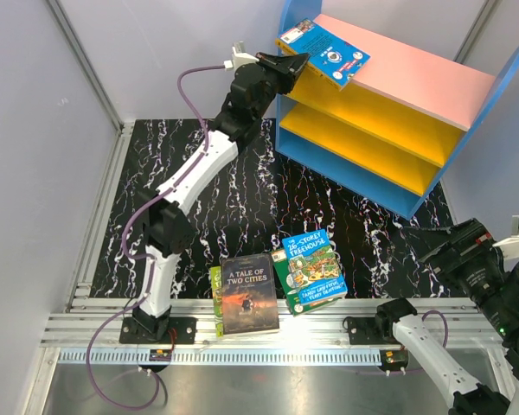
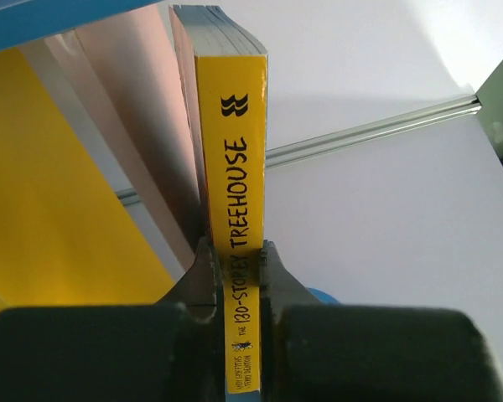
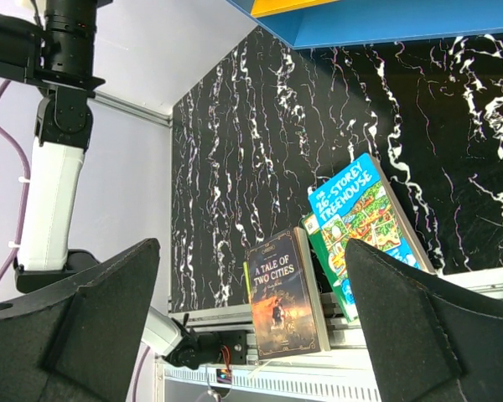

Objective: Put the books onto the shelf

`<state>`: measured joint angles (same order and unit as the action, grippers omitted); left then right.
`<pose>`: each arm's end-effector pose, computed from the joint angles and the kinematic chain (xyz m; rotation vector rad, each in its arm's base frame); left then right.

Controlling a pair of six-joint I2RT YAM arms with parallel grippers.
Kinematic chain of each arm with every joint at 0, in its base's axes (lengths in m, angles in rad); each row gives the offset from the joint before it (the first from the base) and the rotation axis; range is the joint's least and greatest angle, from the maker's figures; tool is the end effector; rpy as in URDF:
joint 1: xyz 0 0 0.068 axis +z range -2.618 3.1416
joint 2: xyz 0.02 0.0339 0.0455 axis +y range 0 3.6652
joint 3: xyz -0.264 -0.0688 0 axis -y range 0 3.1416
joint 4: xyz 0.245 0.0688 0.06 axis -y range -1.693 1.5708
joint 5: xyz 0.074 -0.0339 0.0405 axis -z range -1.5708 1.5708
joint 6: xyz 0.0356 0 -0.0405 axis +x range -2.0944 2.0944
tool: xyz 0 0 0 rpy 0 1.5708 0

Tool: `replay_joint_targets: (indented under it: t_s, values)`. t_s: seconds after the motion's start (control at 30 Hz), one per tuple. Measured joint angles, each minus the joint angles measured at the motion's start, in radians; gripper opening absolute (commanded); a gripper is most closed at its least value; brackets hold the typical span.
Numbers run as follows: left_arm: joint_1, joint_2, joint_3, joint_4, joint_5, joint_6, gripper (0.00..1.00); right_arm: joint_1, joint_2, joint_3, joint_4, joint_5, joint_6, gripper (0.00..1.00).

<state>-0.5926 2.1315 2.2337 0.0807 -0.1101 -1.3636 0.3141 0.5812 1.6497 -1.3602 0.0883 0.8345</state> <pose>0.4215 -0.2791 0.4417 -0.6882 1.4187 -1.5201 -0.0280 -0.0124 0.4706 0.5555 1.8410 0.7054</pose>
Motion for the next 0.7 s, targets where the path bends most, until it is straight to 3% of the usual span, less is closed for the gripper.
replay_joint_targets:
  t_s: [0.33,0.47,0.5,0.57,0.7]
  values:
    - [-0.013,0.152,0.214,-0.033,-0.071,-0.054,0.01,0.000,-0.037,-0.016,0.000,0.008,0.026,1.00]
    - [-0.023,0.227,0.262,-0.009,-0.123,-0.116,0.51,0.000,-0.037,-0.018,0.000,0.010,0.028,1.00]
    - [-0.026,0.232,0.262,0.008,-0.137,-0.134,0.69,0.000,-0.037,-0.018,0.000,0.010,0.029,1.00]
    - [-0.028,0.228,0.269,0.042,-0.146,-0.134,0.78,0.000,-0.037,-0.018,0.000,0.018,0.029,1.00]
    - [-0.031,0.205,0.234,0.067,-0.153,-0.137,0.83,0.000,-0.037,-0.018,0.000,0.027,0.030,1.00]
